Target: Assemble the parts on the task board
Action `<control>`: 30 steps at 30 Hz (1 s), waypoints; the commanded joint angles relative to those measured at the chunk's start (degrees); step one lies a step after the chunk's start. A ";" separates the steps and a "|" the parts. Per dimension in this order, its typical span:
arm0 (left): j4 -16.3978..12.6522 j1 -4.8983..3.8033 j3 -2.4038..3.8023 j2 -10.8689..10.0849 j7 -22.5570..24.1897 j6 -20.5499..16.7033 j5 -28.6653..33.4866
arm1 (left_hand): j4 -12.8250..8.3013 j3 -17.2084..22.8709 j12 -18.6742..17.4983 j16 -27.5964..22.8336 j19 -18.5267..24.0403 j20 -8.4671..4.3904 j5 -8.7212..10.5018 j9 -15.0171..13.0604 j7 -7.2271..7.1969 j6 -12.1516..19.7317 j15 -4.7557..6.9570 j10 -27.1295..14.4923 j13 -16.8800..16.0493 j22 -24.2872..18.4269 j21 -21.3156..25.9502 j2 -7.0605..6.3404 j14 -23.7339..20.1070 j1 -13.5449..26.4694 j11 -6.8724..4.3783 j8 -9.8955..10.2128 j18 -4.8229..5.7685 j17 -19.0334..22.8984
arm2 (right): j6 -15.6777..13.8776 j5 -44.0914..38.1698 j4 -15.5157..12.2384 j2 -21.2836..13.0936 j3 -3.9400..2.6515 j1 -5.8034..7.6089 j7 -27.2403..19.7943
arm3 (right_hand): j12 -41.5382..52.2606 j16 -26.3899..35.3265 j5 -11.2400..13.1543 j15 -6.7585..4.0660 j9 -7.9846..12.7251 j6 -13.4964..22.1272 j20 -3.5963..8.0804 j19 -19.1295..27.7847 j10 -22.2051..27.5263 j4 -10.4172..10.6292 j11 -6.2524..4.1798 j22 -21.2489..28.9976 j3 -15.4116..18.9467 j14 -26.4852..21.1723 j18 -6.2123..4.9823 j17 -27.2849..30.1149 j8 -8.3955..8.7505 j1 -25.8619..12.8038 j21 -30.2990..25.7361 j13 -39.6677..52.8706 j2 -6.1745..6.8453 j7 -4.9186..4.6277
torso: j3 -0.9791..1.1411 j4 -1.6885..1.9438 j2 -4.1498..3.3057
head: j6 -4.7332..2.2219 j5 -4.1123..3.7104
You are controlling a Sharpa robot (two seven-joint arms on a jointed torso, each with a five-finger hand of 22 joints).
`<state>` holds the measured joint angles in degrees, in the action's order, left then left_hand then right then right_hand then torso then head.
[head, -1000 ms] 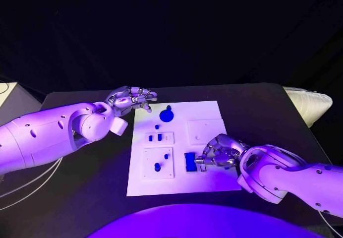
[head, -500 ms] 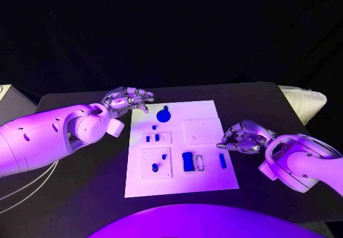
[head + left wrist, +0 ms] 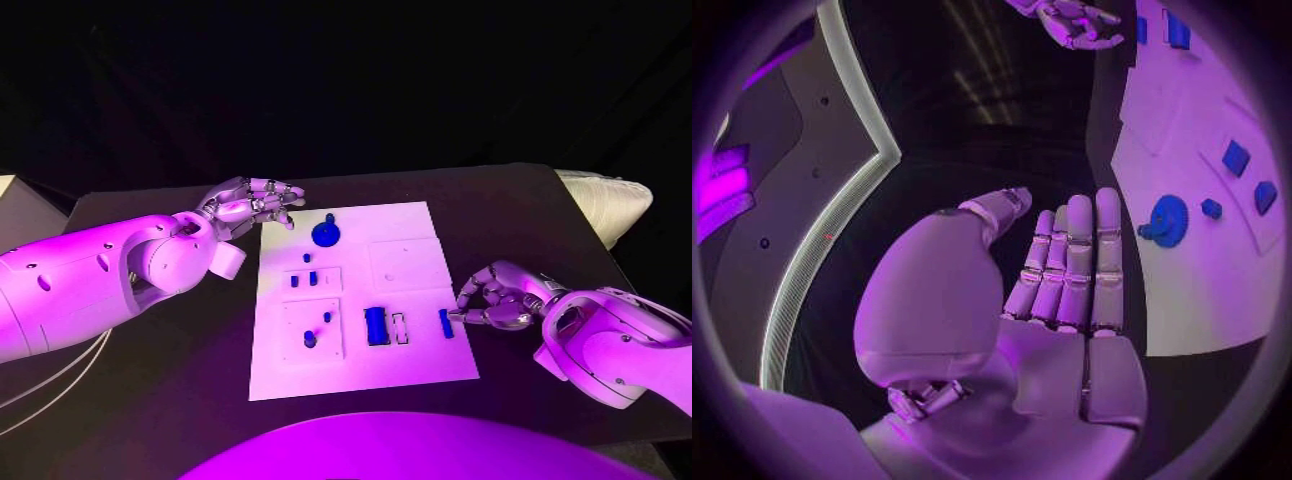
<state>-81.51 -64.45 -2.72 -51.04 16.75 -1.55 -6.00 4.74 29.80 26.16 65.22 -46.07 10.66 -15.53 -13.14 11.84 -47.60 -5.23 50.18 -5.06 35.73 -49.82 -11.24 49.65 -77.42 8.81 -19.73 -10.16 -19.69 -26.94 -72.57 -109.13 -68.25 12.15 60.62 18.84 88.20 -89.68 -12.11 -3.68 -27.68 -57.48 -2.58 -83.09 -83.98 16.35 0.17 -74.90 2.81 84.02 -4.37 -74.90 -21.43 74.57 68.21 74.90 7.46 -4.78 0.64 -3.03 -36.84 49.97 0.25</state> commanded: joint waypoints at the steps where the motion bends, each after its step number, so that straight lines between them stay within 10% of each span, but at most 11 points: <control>1: -0.18 0.05 0.03 0.08 0.47 0.91 -0.13 | 0.07 0.08 0.21 0.22 -0.49 0.00 0.03 -0.02 0.05 0.48 0.14 -0.50 -0.01 -0.09 0.30 0.31 -0.44 -0.26 -0.01 -0.28 -0.32 -0.07 | 0.75 -6.39 0.18 0.82 0.01 -0.80 2.97 | -0.16 -0.32 -0.29 0.51 0.03 -0.38 -0.30 0.27 -5.09 0.16 0.30 -2.60 -0.10 5.98 0.04 -15.10 0.21 0.36 -0.23 14.03 0.27 0.00 | -0.07 0.07 -0.01 | 0.03 -0.02; 25: -0.46 0.09 0.03 -0.52 0.22 0.75 -0.14 | 0.08 0.12 0.23 0.25 -0.51 0.00 0.01 -0.03 0.05 0.44 0.14 -0.55 0.00 -0.11 0.33 0.41 -0.46 -0.29 0.00 -0.33 -0.32 -0.07 | 3.73 -14.51 2.98 5.73 0.02 -4.40 9.38 | -0.93 -0.32 -0.41 0.22 -0.11 -1.96 -0.19 0.36 -4.73 0.24 -0.12 -2.60 -0.15 5.98 -0.03 -15.10 -0.22 -0.06 -0.50 13.62 0.28 0.53 | -0.03 0.03 -0.02 | 0.03 0.13; 30: -0.57 0.09 0.03 -0.54 0.21 0.91 -0.14 | 0.08 0.17 0.26 0.29 -0.55 0.00 0.00 -0.03 0.07 0.45 0.13 -0.61 0.01 -0.12 0.36 0.49 -0.48 -0.35 0.01 -0.38 -0.33 -0.08 | 4.33 -18.00 3.44 6.59 0.01 -4.75 10.47 | -1.29 -0.32 1.91 -0.31 0.30 -2.52 0.27 0.54 -4.58 -0.49 -0.65 -2.49 -4.53 5.98 -0.13 -15.10 0.31 5.73 -1.13 13.44 -0.32 1.08 | -0.02 0.07 -0.03 | 0.03 -0.08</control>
<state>-81.89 -64.37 -2.72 -51.60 16.57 -1.53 -6.00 4.74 29.80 26.14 65.22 -46.07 10.66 -15.53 -13.14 11.84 -47.59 -5.02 50.05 -5.06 35.69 -49.82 -11.01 49.46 -77.65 8.93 -19.92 -10.16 -19.67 -26.23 -86.84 -106.21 -61.89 11.57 56.63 26.47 87.09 -89.68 -10.63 -3.69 -35.77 -59.70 -2.46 -82.58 -83.95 16.02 -0.05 -74.93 -1.32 84.02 -4.39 -74.93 -22.04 79.55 67.26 74.90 7.55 -3.81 0.59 -2.95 -36.86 50.00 0.33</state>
